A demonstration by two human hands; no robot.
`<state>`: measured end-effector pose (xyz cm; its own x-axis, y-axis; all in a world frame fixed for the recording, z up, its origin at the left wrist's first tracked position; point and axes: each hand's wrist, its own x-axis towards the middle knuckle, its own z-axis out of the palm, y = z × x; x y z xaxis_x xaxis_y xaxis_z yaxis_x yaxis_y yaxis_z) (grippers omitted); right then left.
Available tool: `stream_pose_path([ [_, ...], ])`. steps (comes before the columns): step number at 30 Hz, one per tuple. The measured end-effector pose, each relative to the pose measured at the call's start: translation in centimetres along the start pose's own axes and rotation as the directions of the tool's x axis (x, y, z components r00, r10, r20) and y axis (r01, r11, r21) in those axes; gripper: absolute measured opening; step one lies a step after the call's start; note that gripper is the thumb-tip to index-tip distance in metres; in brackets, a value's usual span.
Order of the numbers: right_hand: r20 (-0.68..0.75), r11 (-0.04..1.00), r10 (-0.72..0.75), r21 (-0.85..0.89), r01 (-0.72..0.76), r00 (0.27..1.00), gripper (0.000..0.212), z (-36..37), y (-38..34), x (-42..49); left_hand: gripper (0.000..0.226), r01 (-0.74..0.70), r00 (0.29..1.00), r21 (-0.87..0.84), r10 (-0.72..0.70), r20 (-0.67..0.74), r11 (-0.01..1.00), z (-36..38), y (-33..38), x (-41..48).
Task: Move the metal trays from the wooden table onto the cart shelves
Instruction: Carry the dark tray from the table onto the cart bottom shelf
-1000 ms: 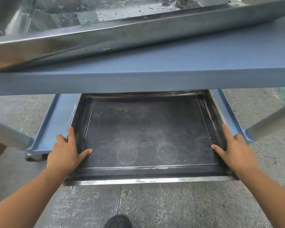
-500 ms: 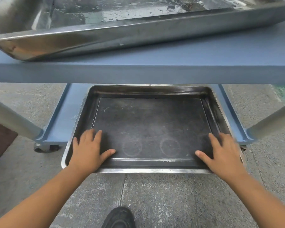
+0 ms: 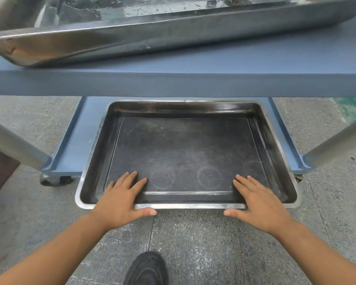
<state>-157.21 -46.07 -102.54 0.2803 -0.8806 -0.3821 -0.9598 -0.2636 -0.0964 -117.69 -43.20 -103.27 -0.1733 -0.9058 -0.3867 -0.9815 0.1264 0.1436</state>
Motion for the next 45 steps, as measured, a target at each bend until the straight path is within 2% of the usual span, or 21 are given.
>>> stream_pose_path([
  [12,0.007,0.997,-0.008,0.077,0.007,1.0,0.123,-2.2,1.5,4.4,0.124,0.038,0.997,-0.048,-0.041,-0.063,0.998,-1.5,0.2,3.9],
  [34,0.027,0.999,0.033,0.034,-0.034,0.999,0.122,-4.3,3.3,11.9,0.122,0.063,0.993,-0.009,-0.064,-0.096,0.998,-3.7,-0.7,10.3],
  [37,-0.016,0.992,0.125,-0.016,-0.125,0.992,0.119,-4.0,3.4,12.2,0.125,0.09,0.991,-0.031,-0.093,-0.1,0.995,-3.7,-0.2,10.6],
  [40,-0.121,0.975,0.21,-0.046,-0.217,0.97,0.115,-3.4,2.8,12.2,0.128,0.122,0.987,-0.072,-0.129,-0.101,0.99,-3.6,0.2,10.9],
  [45,-0.225,0.963,0.266,0.012,-0.27,0.937,0.115,-2.7,0.9,12.5,0.127,0.154,0.981,-0.108,-0.165,-0.102,0.982,-3.3,0.6,11.0],
])
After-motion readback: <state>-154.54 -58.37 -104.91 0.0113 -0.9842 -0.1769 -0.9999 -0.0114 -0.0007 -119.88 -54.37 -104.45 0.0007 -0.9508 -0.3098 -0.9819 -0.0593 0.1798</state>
